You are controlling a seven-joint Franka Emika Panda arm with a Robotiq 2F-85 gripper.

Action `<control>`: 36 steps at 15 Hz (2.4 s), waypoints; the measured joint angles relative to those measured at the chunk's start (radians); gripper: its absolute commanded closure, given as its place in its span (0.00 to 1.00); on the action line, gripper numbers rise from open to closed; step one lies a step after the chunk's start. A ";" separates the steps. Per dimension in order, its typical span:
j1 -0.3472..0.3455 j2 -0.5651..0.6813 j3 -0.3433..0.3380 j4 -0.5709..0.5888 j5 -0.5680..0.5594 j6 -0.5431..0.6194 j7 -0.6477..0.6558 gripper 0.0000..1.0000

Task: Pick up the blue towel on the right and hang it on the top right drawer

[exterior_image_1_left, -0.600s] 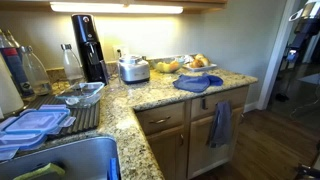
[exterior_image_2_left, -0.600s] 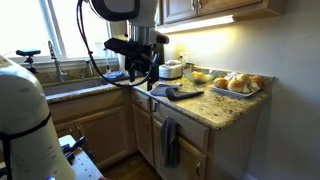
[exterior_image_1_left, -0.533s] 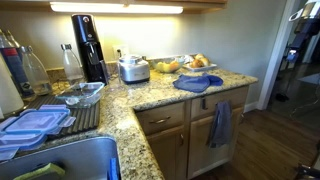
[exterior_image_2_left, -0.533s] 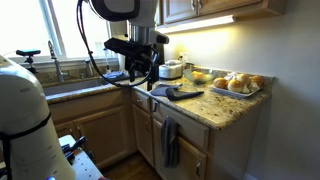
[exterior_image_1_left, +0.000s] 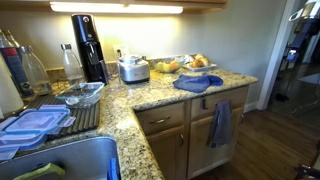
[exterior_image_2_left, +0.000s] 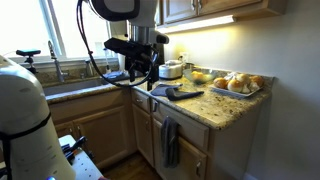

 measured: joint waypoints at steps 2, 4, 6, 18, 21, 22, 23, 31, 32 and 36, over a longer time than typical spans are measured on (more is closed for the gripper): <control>0.000 0.004 0.008 0.000 0.000 0.000 0.001 0.00; 0.000 0.018 0.021 0.003 0.005 0.000 0.005 0.00; 0.000 0.049 0.042 0.015 0.018 0.008 0.011 0.00; 0.010 0.441 0.220 0.237 0.126 0.230 0.202 0.00; 0.010 0.533 0.245 0.332 0.140 0.232 0.281 0.00; 0.010 0.551 0.248 0.350 0.141 0.232 0.289 0.00; 0.010 0.561 0.249 0.359 0.142 0.232 0.293 0.00; 0.008 0.591 0.259 0.377 0.142 0.261 0.297 0.00; 0.008 0.607 0.265 0.387 0.141 0.282 0.297 0.00; 0.007 0.707 0.279 0.457 0.131 0.333 0.309 0.00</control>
